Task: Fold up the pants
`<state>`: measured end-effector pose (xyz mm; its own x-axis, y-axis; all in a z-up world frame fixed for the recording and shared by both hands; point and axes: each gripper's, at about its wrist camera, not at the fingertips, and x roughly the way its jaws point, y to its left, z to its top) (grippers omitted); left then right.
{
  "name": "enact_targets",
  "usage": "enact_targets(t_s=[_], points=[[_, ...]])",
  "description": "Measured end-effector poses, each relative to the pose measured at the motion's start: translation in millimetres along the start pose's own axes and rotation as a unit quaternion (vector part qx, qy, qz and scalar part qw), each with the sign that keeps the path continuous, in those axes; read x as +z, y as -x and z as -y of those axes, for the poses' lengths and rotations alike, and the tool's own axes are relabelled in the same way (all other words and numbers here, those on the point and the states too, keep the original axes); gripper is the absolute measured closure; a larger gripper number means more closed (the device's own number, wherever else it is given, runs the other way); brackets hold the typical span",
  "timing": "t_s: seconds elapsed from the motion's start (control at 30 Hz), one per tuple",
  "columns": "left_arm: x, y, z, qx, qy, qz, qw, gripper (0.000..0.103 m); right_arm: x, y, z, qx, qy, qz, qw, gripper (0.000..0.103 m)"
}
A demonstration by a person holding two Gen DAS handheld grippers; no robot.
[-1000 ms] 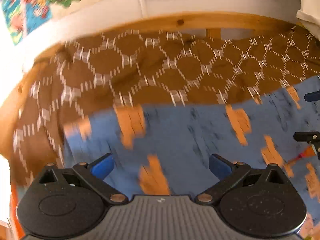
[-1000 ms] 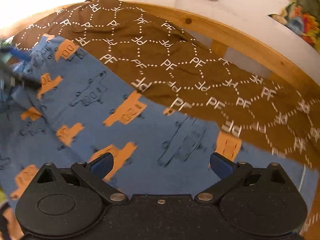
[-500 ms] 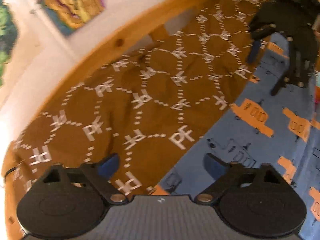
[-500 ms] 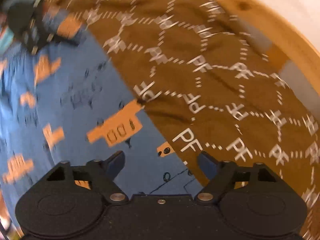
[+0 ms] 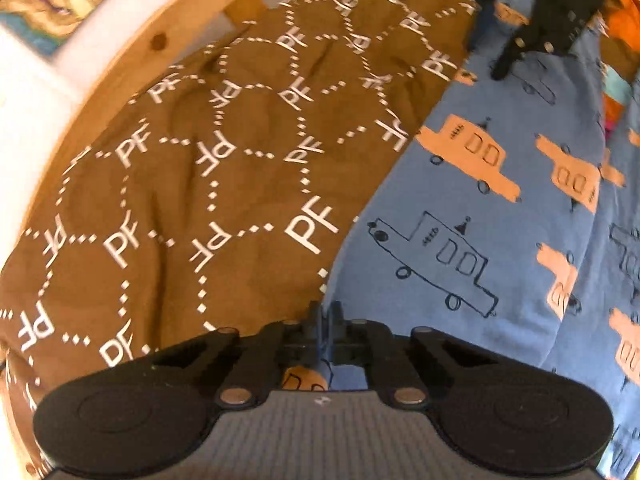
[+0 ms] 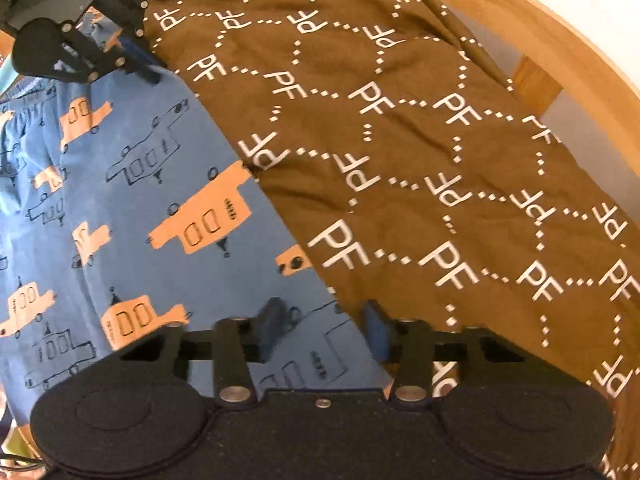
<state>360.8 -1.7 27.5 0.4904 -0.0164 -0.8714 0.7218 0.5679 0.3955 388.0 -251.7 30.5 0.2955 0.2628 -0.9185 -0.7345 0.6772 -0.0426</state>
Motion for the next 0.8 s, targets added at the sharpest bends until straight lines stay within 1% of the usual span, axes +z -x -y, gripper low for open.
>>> enact_targets(t_s=[0.03,0.07,0.1,0.13,0.23,0.33,0.4,0.47,0.5,0.53,0.6,0.63,0.67,0.7,0.73,0.77,0.8], points=[[-1,4,-1,0.005,0.007,0.006,0.9999,0.102,0,1,-3,0.000,0.006,-0.001,1.000,0.083],[-4,8,1,0.016,0.013,0.014,0.9997,0.102,-1,3,-8,-0.004,0.015,-0.001,1.000,0.088],[-7,13,3,0.028,0.016,0.025,0.9992,0.102,-1,5,-14,-0.012,0.024,0.002,1.000,0.097],[-8,21,3,0.039,0.019,0.033,0.9985,0.102,-1,9,-19,-0.023,0.030,0.008,0.999,0.100],[-8,38,-2,0.074,0.037,0.058,0.9948,0.102,0,20,-23,-0.051,0.029,0.026,0.998,0.102],[-1,48,-16,0.104,0.071,0.085,0.9884,0.102,9,27,-19,-0.098,0.026,0.045,0.994,0.102],[4,46,-28,0.116,0.099,0.087,0.9845,0.102,20,31,-14,-0.135,0.028,0.062,0.988,0.102],[10,34,-41,0.117,0.124,0.071,0.9829,0.102,32,29,-9,-0.166,0.034,0.073,0.983,0.102],[11,24,-46,0.112,0.130,0.060,0.9834,0.101,36,26,-4,-0.173,0.034,0.075,0.982,0.102],[12,16,-49,0.106,0.134,0.057,0.9836,0.100,41,18,1,-0.175,0.030,0.073,0.981,0.102],[8,5,-57,0.084,0.142,0.060,0.9845,0.090,43,-2,7,-0.174,0.023,0.052,0.983,0.100],[6,4,-60,0.081,0.147,0.059,0.9841,0.074,43,-12,9,-0.174,0.022,0.041,0.984,0.099],[2,4,-64,0.077,0.151,0.059,0.9838,0.061,42,-19,10,-0.173,0.020,0.034,0.984,0.094],[-3,9,-69,0.075,0.152,0.061,0.9837,0.040,40,-22,12,-0.169,0.014,0.033,0.985,0.082],[-9,18,-71,0.076,0.148,0.070,0.9836,0.031,37,-22,13,-0.162,0.006,0.039,0.986,0.069],[-15,25,-75,0.074,0.140,0.080,0.9842,0.028,34,-18,16,-0.149,-0.001,0.049,0.988,0.060],[-22,35,-80,0.072,0.130,0.090,0.9848,0.025,32,-13,19,-0.136,-0.007,0.059,0.989,0.041]])
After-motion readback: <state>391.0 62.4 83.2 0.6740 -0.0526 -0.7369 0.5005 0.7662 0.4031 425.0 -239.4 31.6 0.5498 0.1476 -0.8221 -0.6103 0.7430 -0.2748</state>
